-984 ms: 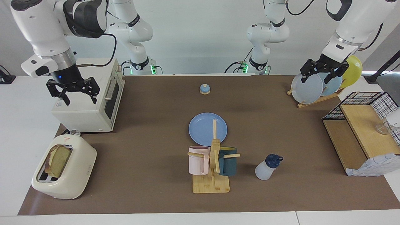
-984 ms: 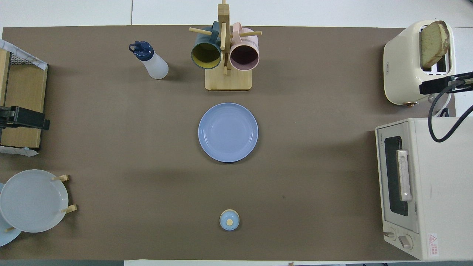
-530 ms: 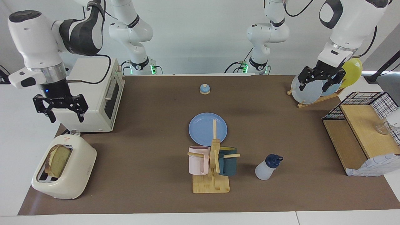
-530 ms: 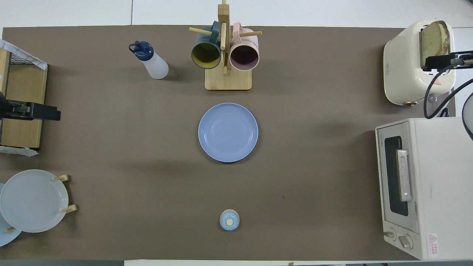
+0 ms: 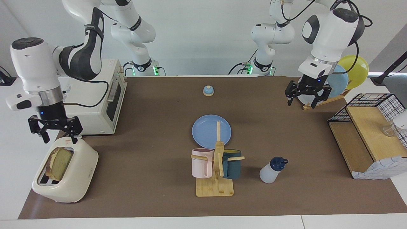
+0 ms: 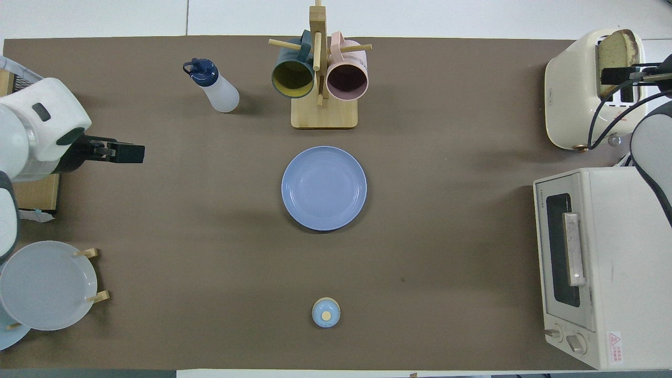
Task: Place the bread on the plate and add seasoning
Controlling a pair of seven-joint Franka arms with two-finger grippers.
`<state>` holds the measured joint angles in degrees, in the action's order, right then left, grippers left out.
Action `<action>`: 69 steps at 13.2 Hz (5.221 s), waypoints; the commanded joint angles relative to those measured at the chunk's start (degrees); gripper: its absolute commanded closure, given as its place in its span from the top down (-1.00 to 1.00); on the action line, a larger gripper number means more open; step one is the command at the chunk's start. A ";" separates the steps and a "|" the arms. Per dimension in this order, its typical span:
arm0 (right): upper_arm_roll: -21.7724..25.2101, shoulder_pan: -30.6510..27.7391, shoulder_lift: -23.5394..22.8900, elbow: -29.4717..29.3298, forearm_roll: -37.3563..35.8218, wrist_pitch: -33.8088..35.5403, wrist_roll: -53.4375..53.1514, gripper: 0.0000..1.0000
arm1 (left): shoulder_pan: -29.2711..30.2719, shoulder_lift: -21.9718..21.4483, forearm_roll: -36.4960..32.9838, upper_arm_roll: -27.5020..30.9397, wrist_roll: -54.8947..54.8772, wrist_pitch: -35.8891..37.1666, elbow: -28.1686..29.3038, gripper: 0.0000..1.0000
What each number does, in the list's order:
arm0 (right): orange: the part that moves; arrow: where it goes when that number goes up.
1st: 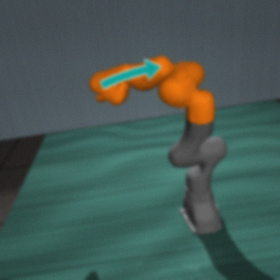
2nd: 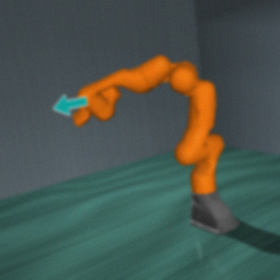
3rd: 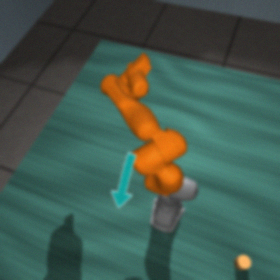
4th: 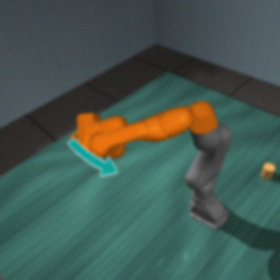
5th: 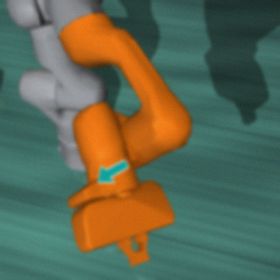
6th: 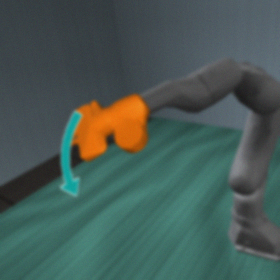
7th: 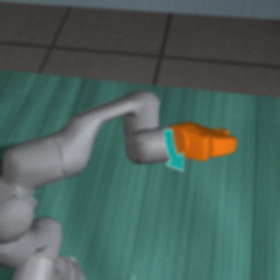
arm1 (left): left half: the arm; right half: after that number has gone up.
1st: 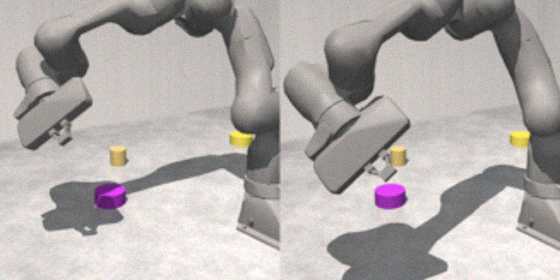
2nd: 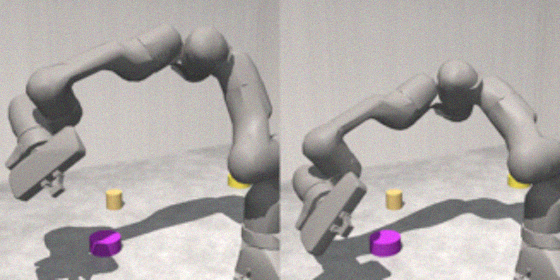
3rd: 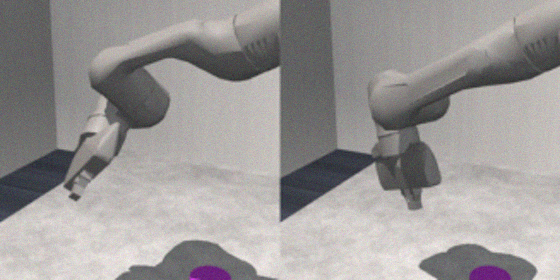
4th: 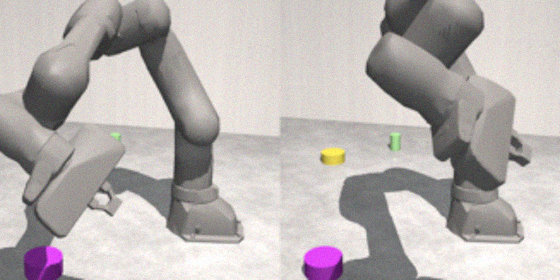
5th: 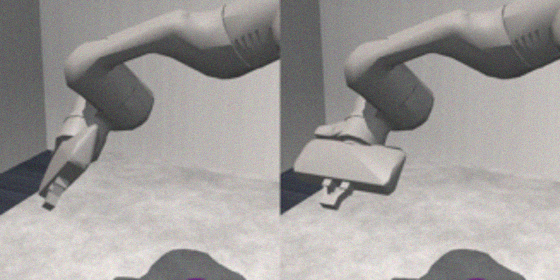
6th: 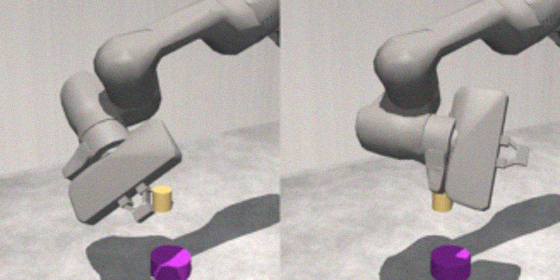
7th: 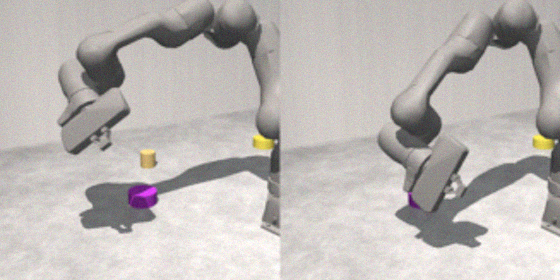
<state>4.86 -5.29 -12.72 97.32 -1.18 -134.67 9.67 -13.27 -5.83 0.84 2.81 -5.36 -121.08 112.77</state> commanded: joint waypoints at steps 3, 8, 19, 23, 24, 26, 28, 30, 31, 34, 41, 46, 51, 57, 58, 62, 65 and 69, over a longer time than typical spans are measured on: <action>-0.38 -1.74 -3.96 -0.64 0.91 -6.37 0.17 1.00 | -3.51 -0.85 0.13 0.80 -0.17 -17.75 11.14 1.00; -0.47 -2.43 -6.70 -2.92 0.21 -8.15 2.79 0.99 | -5.98 6.87 0.13 0.80 3.06 -41.47 17.38 1.00; -1.17 0.99 -12.67 -20.38 -8.21 7.02 7.91 -1.00 | -9.75 22.88 1.88 1.32 5.80 -73.59 19.50 1.00; -1.34 2.74 -10.67 -22.61 -8.75 15.89 8.08 -1.00 | -16.59 29.03 10.74 3.68 5.63 -79.31 17.75 1.00; -1.43 4.22 -9.00 -22.88 -8.75 20.63 7.91 -1.00 | -19.83 29.30 11.28 7.35 5.63 -79.31 16.87 1.00; -1.43 7.39 -4.96 -22.88 -8.58 28.03 7.91 -1.00 | -26.77 30.61 13.82 14.21 5.54 -79.22 15.64 1.00; -1.78 10.99 -1.35 -22.35 -8.40 35.23 7.38 -1.00 | -32.05 32.02 15.50 19.49 5.54 -79.22 15.20 1.00; -1.96 14.06 -0.11 -22.26 -7.88 39.21 7.29 -1.00 | -36.72 33.69 17.70 24.41 5.45 -78.87 14.41 1.00; -1.96 15.21 -0.02 -22.26 -7.70 39.74 7.29 -1.00 | -37.96 34.83 17.79 25.83 5.54 -77.91 13.27 1.00; -2.74 17.60 1.29 -19.47 -1.67 38.53 6.68 -1.00 | -37.88 36.59 18.58 26.37 5.54 -77.38 10.63 1.00; -4.33 32.61 9.38 3.75 4.43 17.80 -18.22 -1.00 | -36.92 41.68 21.13 26.64 5.63 -74.56 3.87 1.00; -4.42 39.38 6.50 8.23 5.74 3.83 -29.34 -1.00 | -34.72 42.13 21.40 27.17 5.89 -74.39 2.37 1.00; -4.42 42.82 2.26 11.21 6.01 -7.96 -36.48 -1.00 | -34.45 43.36 21.48 27.16 8.17 -70.79 -1.50 1.00; -4.42 44.14 2.09 15.26 6.01 -13.16 -35.69 -1.00 | -33.58 43.80 21.40 27.08 8.35 -69.38 -2.82 1.00; -4.42 44.14 2.09 15.35 6.01 -14.12 -35.34 -1.00 | -33.57 43.89 21.40 27.16 8.61 -68.94 -3.17 1.00; -4.33 43.88 2.26 16.67 6.01 -15.96 -34.28 -1.00 | -33.14 44.24 21.31 26.99 8.70 -67.79 -3.96 1.00; -4.33 43.44 2.44 17.81 6.01 -17.12 -33.75 -1.00 | -33.05 44.15 21.31 26.90 8.70 -67.71 -4.05 -0.19; -4.24 42.13 3.14 20.27 5.84 -17.55 -33.49 -1.00 | -32.96 44.15 21.13 26.90 11.50 -67.36 -4.32 -1.00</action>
<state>0.89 38.30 -11.62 114.57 3.58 -150.92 -25.98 -46.76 36.96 21.49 29.58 4.05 -189.37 110.36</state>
